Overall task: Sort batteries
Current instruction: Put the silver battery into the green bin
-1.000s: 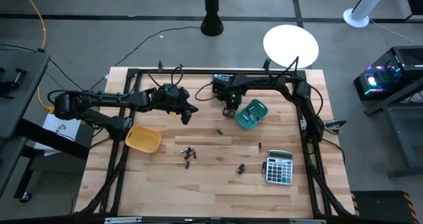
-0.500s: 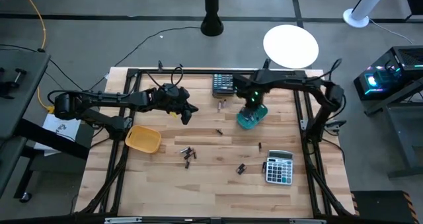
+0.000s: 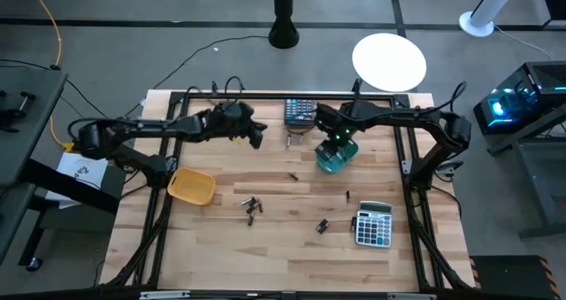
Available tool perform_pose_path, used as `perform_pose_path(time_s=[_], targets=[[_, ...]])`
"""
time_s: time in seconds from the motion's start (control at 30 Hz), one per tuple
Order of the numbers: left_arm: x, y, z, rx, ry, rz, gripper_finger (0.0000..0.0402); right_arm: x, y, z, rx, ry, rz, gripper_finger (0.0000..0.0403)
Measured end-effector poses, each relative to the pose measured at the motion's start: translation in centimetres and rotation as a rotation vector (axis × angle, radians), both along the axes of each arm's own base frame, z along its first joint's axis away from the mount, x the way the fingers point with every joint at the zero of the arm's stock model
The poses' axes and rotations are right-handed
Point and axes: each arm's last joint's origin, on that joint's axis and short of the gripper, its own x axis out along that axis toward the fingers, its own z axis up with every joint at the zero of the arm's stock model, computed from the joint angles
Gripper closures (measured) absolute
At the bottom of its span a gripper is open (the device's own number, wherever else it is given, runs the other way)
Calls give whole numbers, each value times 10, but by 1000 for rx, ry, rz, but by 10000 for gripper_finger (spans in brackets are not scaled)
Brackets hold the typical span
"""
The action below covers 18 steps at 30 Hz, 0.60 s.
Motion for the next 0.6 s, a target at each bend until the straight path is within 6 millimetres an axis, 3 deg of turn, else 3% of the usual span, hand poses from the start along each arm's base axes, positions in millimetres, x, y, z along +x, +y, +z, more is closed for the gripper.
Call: perform_pose_path(time_s=[0.13,0.3,0.6], targets=[[30,15,-9,-40,123,-44,379,8,-5,24,-92,-49,-8,223],[71,21,-27,-114,240,-83,315,10,-8,51,-188,-41,-1,222],[100,31,-65,-219,334,33,208,-2,-7,69,-258,55,-16,222]])
